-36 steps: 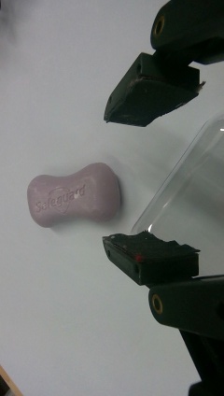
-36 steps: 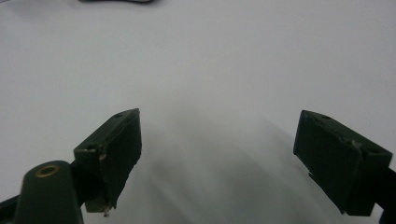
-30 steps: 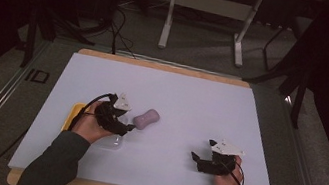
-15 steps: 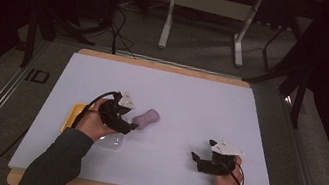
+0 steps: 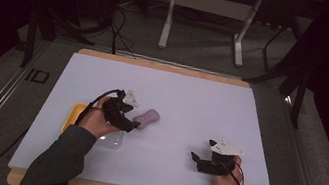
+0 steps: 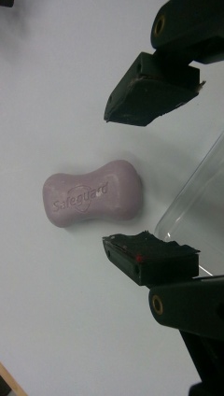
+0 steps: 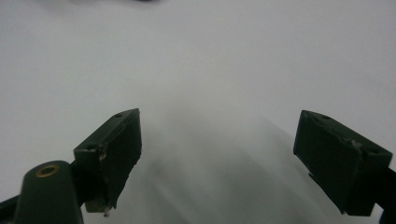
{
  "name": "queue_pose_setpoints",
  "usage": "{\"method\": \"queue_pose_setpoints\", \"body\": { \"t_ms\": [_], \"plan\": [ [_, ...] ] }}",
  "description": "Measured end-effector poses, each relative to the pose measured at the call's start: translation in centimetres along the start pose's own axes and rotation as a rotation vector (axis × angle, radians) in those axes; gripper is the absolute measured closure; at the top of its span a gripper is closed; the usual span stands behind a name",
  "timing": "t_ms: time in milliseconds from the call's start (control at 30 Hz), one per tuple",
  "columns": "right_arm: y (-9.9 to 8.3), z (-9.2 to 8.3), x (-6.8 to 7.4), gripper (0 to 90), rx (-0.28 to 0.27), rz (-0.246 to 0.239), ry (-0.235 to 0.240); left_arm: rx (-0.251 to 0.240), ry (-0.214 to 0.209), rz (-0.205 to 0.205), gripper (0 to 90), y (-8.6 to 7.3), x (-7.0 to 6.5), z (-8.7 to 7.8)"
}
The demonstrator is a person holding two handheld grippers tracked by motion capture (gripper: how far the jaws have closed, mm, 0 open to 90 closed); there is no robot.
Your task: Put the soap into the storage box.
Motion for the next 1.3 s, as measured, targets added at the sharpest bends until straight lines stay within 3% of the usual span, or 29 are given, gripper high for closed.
{"method": "queue_pose_setpoints", "body": {
  "t_ms": [333, 533, 700, 1300],
  "plan": [
    [0.0, 0.0, 0.0, 15.0, 0.005, -0.001, 0.000, 0.018, 0.000, 0.006, 34.5, 0.8, 0.0, 0.3],
    [0.0, 0.0, 0.0, 15.0, 0.005, -0.004, 0.001, 0.067, 0.001, -0.004, 34.6, 1.5, 0.2, 0.6],
    [0.0, 0.0, 0.0, 15.0, 0.006, -0.004, 0.001, 0.080, -0.001, -0.003, 34.6, 1.7, 0.3, 1.0],
    [0.0, 0.0, 0.0, 15.0, 0.006, -0.005, 0.001, 0.134, -0.030, -0.021, 34.3, 2.7, 0.5, 2.9]
  ]
}}
Point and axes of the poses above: each handheld gripper's, and its own axes: z roughly forward along the jaws, y roughly out of its top, x roughly to its left, the point moved 2 cm from there along z, roughly forward along the jaws, and after that the axes turned 6 degrees about -z, right-handed, at the moved point
